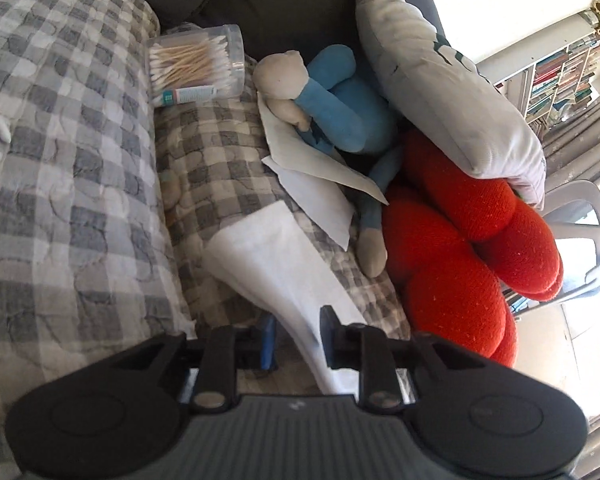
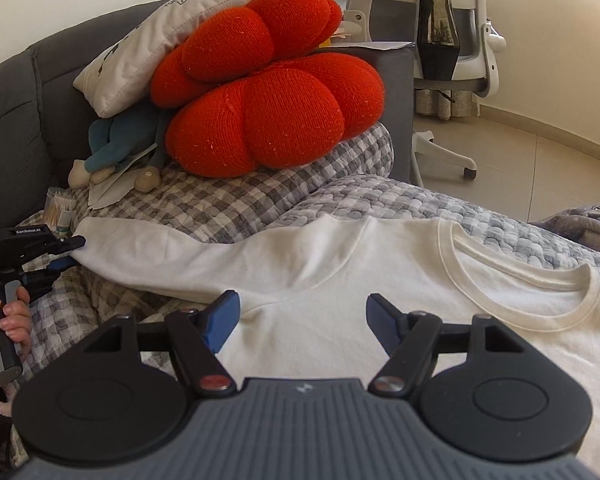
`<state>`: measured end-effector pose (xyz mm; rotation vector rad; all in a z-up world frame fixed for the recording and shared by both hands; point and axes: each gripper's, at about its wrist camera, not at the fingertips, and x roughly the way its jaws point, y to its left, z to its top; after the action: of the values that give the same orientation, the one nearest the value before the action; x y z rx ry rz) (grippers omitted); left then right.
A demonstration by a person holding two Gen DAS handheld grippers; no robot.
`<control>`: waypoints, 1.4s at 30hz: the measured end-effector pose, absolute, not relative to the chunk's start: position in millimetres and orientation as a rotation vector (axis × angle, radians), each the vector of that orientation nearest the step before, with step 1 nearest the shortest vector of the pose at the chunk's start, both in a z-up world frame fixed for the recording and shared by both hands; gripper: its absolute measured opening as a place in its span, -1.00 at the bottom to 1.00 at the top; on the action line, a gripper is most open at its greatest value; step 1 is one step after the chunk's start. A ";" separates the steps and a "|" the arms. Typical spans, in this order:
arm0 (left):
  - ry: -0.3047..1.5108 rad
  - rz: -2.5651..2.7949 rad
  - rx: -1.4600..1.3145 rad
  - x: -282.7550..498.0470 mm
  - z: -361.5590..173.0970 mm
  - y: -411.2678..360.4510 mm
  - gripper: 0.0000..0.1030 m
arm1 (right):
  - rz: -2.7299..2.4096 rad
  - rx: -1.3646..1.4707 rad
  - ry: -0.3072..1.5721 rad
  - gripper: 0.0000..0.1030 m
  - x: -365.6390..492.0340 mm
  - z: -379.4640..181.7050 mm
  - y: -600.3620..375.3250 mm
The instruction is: Fold clothes
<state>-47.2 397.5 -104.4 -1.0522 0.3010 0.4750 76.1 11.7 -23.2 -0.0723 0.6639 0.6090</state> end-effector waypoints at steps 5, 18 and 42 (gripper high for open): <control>0.414 0.677 -0.874 -29.9 -96.3 386.0 -0.87 | 0.589 -0.127 0.663 0.24 92.5 -33.0 25.6; 0.431 0.906 -0.708 -34.4 -63.6 368.4 -0.18 | 0.445 -0.168 0.658 0.25 155.0 -47.9 61.9; 0.613 0.228 -0.438 56.3 -28.9 246.6 0.29 | 0.196 0.142 0.757 0.22 76.4 -37.6 -329.2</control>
<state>56.3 246.6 -28.9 -0.4382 0.6129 0.2277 76.4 -329.2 -37.6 0.1415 0.7569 0.1961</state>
